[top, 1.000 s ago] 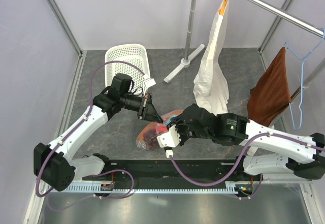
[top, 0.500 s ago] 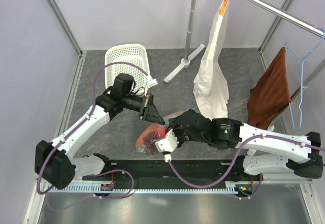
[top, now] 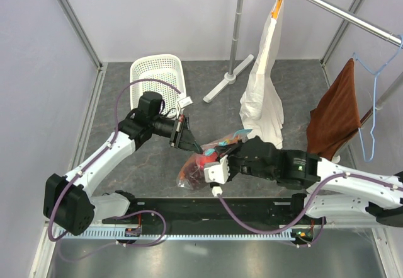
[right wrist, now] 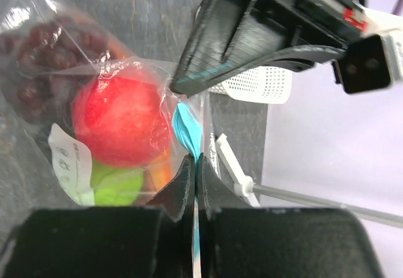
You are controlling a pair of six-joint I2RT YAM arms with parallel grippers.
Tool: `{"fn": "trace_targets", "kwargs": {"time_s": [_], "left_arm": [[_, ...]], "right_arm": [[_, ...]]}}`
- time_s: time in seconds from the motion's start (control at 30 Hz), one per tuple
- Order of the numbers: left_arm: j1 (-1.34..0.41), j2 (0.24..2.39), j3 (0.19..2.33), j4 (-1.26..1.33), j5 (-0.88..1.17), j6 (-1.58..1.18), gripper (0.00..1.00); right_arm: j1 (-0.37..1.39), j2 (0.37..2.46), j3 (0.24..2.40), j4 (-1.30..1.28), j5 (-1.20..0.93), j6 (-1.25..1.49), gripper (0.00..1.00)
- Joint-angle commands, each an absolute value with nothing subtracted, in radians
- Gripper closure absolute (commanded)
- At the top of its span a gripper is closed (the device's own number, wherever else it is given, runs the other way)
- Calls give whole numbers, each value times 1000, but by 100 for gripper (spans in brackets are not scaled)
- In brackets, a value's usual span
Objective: Place the food in the zip-top bag and seal the zipper
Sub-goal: Zip the zipper food storage bag at the center of the board.
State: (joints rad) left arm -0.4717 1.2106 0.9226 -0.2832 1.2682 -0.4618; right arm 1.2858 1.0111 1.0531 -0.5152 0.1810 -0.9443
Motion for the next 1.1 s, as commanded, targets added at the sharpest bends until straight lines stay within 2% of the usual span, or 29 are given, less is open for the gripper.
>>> {"fn": "trace_targets", "kwargs": {"time_s": [0.0, 0.27, 0.43, 0.5, 0.53, 0.57, 0.63, 0.9, 1.07], "left_arm": [[-449, 1215, 960, -333, 1310, -399, 98], [-446, 1252, 1025, -437, 1206, -242, 98], [-448, 1238, 1029, -460, 1178, -131, 98], [-448, 1229, 1017, -474, 1187, -104, 98], [-448, 1224, 1011, -476, 1187, -95, 98], [-446, 1223, 1005, -477, 1184, -89, 98], [-445, 1218, 997, -498, 1181, -52, 98], [-445, 1223, 996, -529, 1157, -6, 98], [-445, 1241, 1009, -540, 1155, -9, 98]], "right_arm": [[1247, 922, 1074, -499, 137, -777, 100], [1166, 882, 1115, -476, -29, -566, 100], [1141, 914, 1138, -465, -55, -428, 100], [1132, 928, 1158, -494, -35, -400, 70], [1121, 927, 1160, -506, -40, -397, 42], [1117, 923, 1163, -529, -38, -390, 31], [1102, 908, 1169, -564, -41, -390, 16], [1062, 865, 1157, -748, -112, -382, 15], [1062, 899, 1143, -825, -233, -384, 16]]}}
